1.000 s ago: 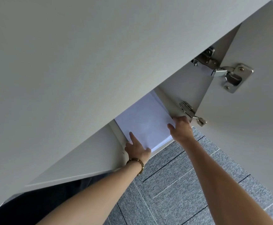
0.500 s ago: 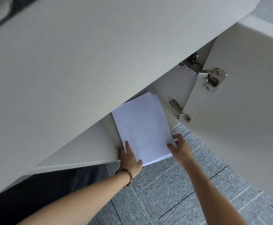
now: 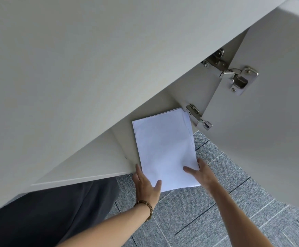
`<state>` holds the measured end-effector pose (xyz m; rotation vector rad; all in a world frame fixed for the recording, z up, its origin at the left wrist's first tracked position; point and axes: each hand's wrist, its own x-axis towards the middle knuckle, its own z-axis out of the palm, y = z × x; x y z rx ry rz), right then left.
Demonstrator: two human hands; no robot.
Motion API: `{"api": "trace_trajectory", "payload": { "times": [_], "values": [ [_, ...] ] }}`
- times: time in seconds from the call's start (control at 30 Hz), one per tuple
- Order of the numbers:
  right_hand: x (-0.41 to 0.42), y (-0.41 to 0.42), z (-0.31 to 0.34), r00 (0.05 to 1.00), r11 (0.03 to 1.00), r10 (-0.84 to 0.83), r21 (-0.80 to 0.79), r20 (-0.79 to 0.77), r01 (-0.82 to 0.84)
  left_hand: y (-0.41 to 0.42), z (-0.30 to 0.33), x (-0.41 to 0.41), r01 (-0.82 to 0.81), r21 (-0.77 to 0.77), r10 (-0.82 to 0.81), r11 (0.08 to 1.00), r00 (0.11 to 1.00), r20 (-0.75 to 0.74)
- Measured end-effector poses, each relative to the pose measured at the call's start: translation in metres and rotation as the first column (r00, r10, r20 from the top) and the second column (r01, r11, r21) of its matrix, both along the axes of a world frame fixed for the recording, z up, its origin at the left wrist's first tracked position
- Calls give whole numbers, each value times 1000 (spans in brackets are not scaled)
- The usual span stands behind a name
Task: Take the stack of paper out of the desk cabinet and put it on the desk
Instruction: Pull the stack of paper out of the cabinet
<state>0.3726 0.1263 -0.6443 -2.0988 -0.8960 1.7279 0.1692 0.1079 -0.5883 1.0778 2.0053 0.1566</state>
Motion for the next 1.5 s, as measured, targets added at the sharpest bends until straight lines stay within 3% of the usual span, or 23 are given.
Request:
{"api": "trace_trajectory", "payload": {
  "times": [0.3,0.43,0.5,0.7,0.87,1.07,1.5],
  "values": [
    [3,-1,4,996,998,28,56,82,-33,7,-2,7,-331,12,325,943,932,159],
    [6,-9,14,997,997,52,50,59,-55,14,10,4,-478,-155,500,864,781,375],
    [4,-13,20,996,997,53,54,68,-57,16,22,-1,-424,-204,470,882,781,411],
    [-17,-15,84,995,995,25,90,97,-34,26,81,-18,-152,-133,193,979,902,387],
    [-21,-41,151,1000,990,13,143,28,-17,31,153,-28,10,-137,36,991,944,328],
    [-22,-96,244,998,980,-40,191,-43,48,3,246,-27,84,-144,-28,986,934,356],
    [-10,-221,387,967,877,-233,407,-107,256,-110,396,-18,103,57,-117,993,852,510]
  ]
}}
